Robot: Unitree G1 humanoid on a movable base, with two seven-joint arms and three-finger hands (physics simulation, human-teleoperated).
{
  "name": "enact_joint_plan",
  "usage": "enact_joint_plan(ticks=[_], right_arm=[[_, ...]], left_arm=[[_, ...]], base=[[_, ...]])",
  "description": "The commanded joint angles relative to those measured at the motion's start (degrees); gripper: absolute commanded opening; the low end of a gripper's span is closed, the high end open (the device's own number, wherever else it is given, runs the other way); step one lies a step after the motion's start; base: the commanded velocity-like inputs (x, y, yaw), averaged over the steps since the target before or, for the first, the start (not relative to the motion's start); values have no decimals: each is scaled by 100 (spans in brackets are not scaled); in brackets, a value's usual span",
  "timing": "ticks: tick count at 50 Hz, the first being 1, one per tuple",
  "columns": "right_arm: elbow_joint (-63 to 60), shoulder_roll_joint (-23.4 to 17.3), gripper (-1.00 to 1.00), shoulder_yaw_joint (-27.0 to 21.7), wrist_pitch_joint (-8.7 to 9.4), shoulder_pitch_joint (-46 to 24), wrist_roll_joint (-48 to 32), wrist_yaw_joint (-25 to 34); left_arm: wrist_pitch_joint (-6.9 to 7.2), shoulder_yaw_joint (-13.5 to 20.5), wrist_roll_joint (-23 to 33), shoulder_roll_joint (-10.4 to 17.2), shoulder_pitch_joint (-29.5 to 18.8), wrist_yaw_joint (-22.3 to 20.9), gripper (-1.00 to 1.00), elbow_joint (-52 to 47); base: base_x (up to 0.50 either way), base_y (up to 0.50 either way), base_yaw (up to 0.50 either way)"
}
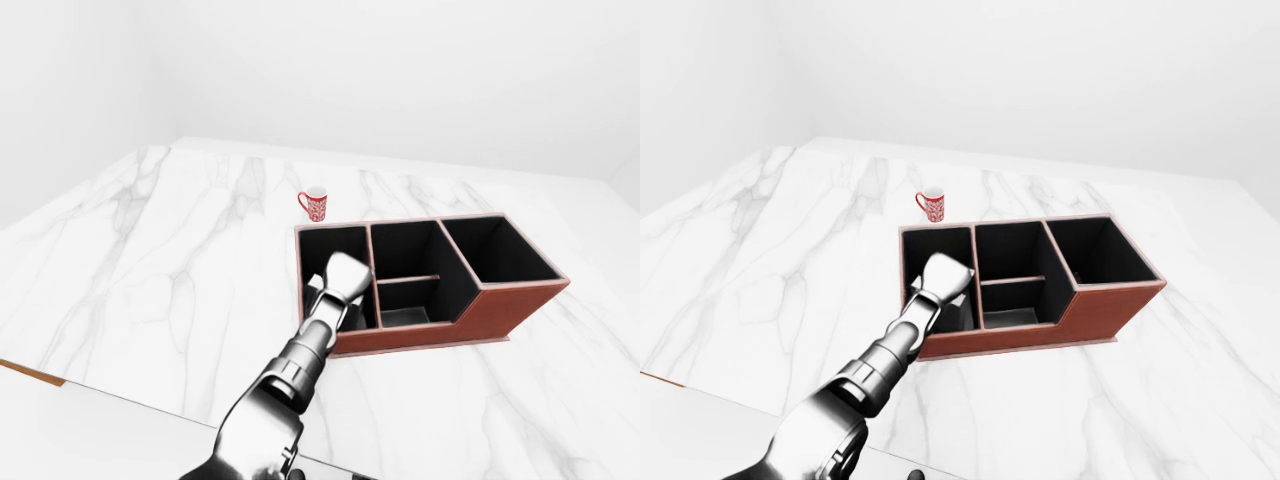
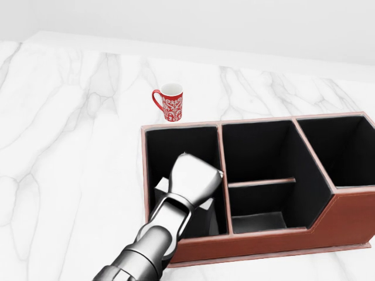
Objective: Pick up the book and place it in the left compartment of the caddy.
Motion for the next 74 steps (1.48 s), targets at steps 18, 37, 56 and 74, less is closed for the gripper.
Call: enact_joint_plan(ticks=[18,37,56,74], right_arm=[[30,1,100,13,0,3,-9,-18],[49,6,100,-14,0,26,21,-30],[29,22,100,7,0,6,-4,7],[-82,40,100,-18,0,27,51,-13]], left_arm=[[0,-186,459,416,1767,-1623,100,-4793],[-210,-611,1403,269,2420,-4536,100,-9795],[-411,226,1211,-494,907,-5159,100,-10470],[0,117,925,-848,-359,-5157,100,-10408]], base=[[0,0,0],[0,0,0],[0,0,0],[0,0,0]])
